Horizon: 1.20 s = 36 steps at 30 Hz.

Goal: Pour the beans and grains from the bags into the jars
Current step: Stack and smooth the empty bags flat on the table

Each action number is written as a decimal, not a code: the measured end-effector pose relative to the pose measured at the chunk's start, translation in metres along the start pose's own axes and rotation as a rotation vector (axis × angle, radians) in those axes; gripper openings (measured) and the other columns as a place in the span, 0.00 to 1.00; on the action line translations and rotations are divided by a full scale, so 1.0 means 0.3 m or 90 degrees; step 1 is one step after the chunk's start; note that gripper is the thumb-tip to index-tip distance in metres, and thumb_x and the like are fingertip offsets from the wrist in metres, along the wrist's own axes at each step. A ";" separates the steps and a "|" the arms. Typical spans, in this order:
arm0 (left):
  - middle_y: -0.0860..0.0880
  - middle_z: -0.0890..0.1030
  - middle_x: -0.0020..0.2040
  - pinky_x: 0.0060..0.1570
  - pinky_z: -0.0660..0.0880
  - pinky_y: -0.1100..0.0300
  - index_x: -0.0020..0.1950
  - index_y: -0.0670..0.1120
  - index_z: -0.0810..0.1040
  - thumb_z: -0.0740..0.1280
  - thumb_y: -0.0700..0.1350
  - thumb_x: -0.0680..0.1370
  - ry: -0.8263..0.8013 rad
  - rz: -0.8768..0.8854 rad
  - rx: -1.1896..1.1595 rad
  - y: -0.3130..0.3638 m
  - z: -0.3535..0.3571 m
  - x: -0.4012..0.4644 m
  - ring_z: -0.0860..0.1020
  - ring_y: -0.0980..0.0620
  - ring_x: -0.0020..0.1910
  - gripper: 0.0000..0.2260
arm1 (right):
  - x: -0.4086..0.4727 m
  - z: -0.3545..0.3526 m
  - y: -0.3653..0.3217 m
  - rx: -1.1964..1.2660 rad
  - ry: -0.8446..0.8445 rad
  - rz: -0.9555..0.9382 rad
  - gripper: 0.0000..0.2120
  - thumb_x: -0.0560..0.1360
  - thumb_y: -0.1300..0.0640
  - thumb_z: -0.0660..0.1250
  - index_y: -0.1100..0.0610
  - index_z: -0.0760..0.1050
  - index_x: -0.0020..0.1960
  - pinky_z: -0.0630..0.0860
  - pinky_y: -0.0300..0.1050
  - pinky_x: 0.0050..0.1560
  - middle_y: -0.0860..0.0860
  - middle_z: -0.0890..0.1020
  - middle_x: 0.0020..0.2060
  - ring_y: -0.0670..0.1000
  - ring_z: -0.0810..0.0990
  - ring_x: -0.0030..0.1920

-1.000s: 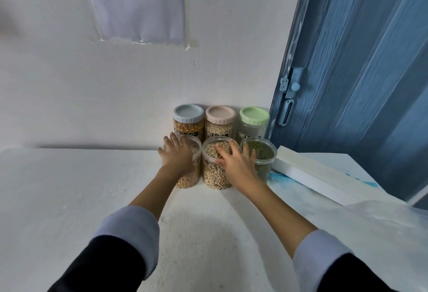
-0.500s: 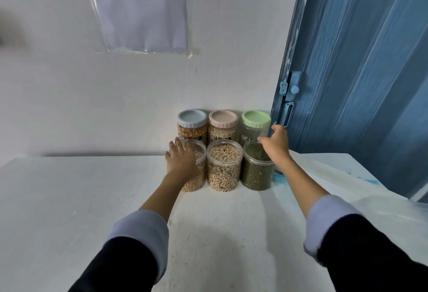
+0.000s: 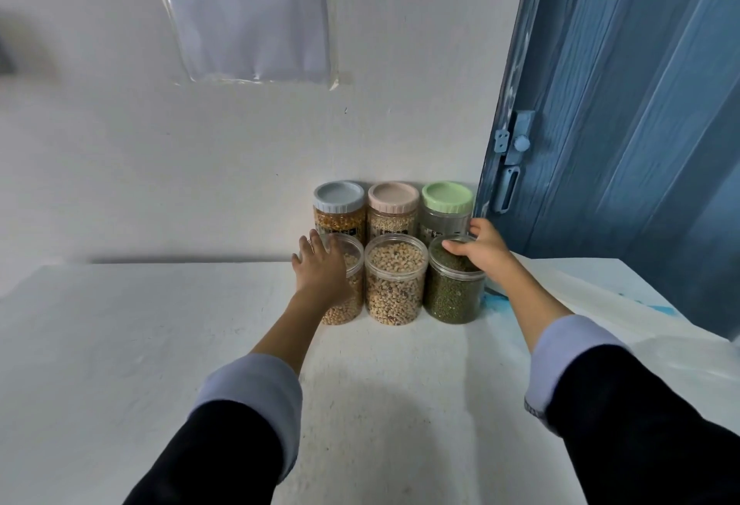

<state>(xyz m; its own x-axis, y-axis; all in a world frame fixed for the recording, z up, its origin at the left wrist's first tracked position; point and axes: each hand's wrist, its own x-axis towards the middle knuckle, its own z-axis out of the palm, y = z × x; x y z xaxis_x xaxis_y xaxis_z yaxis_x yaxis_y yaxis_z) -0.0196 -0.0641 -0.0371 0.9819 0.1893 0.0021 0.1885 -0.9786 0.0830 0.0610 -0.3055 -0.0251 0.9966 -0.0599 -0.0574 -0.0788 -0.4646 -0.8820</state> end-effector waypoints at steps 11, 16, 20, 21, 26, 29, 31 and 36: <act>0.38 0.44 0.78 0.71 0.46 0.31 0.78 0.50 0.49 0.66 0.71 0.64 -0.174 0.015 -0.136 -0.031 -0.150 0.049 0.41 0.35 0.75 0.51 | -0.124 0.028 -0.213 -0.489 0.054 -0.056 0.39 0.75 0.45 0.68 0.61 0.54 0.75 0.56 0.65 0.71 0.60 0.58 0.74 0.62 0.55 0.74; 0.38 0.71 0.66 0.61 0.71 0.43 0.68 0.38 0.68 0.69 0.53 0.76 0.087 0.075 -0.376 0.108 -0.299 -0.022 0.71 0.39 0.63 0.28 | -0.282 -0.018 -0.308 -0.474 0.104 -0.170 0.30 0.77 0.47 0.65 0.59 0.59 0.72 0.63 0.61 0.68 0.58 0.64 0.70 0.61 0.61 0.71; 0.41 0.80 0.56 0.55 0.75 0.52 0.58 0.38 0.77 0.68 0.46 0.77 0.086 0.197 -0.465 0.271 -0.378 -0.122 0.78 0.45 0.54 0.15 | -0.401 -0.152 -0.369 -0.554 0.053 -0.229 0.23 0.78 0.47 0.64 0.59 0.66 0.67 0.66 0.57 0.62 0.57 0.71 0.64 0.59 0.67 0.66; 0.42 0.81 0.54 0.52 0.75 0.54 0.56 0.38 0.79 0.68 0.45 0.77 0.087 0.214 -0.479 0.306 -0.394 -0.146 0.78 0.47 0.51 0.12 | -0.427 -0.193 -0.382 -0.560 0.056 -0.242 0.20 0.78 0.48 0.64 0.59 0.68 0.65 0.66 0.55 0.60 0.56 0.72 0.63 0.59 0.69 0.65; 0.41 0.82 0.49 0.51 0.78 0.57 0.53 0.38 0.78 0.63 0.41 0.80 0.073 0.294 -0.594 0.510 -0.457 -0.288 0.80 0.48 0.45 0.07 | -0.563 -0.439 -0.382 -0.605 0.002 -0.238 0.16 0.79 0.44 0.62 0.58 0.73 0.51 0.66 0.45 0.42 0.53 0.73 0.44 0.56 0.73 0.48; 0.42 0.81 0.45 0.36 0.75 0.71 0.55 0.36 0.76 0.62 0.38 0.80 0.018 0.353 -0.635 0.640 -0.466 -0.393 0.80 0.56 0.36 0.08 | -0.626 -0.614 -0.327 -0.594 -0.021 -0.246 0.20 0.77 0.42 0.63 0.60 0.76 0.51 0.70 0.46 0.42 0.55 0.77 0.46 0.56 0.75 0.48; 0.45 0.82 0.45 0.35 0.74 0.70 0.57 0.37 0.74 0.61 0.40 0.81 -0.051 0.376 -0.624 0.707 -0.464 -0.455 0.81 0.59 0.35 0.09 | -0.647 -0.718 -0.272 -0.559 -0.052 -0.235 0.21 0.76 0.43 0.64 0.62 0.77 0.53 0.74 0.50 0.48 0.57 0.80 0.50 0.57 0.78 0.51; 0.50 0.81 0.57 0.51 0.71 0.59 0.64 0.45 0.72 0.62 0.47 0.80 -0.187 0.380 -0.549 0.870 -0.401 -0.574 0.81 0.53 0.54 0.14 | -0.672 -0.987 -0.048 -0.432 -0.162 -0.187 0.15 0.76 0.45 0.67 0.56 0.78 0.51 0.74 0.49 0.52 0.53 0.82 0.46 0.52 0.78 0.48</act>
<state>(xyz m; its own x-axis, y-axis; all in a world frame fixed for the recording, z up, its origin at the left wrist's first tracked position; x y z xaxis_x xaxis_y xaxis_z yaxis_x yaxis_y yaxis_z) -0.1415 -0.3425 0.1041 0.8987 -0.4362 0.0451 -0.2830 -0.4983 0.8195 -0.1464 -0.5483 0.1376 0.9481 0.3150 -0.0437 0.2718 -0.8740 -0.4028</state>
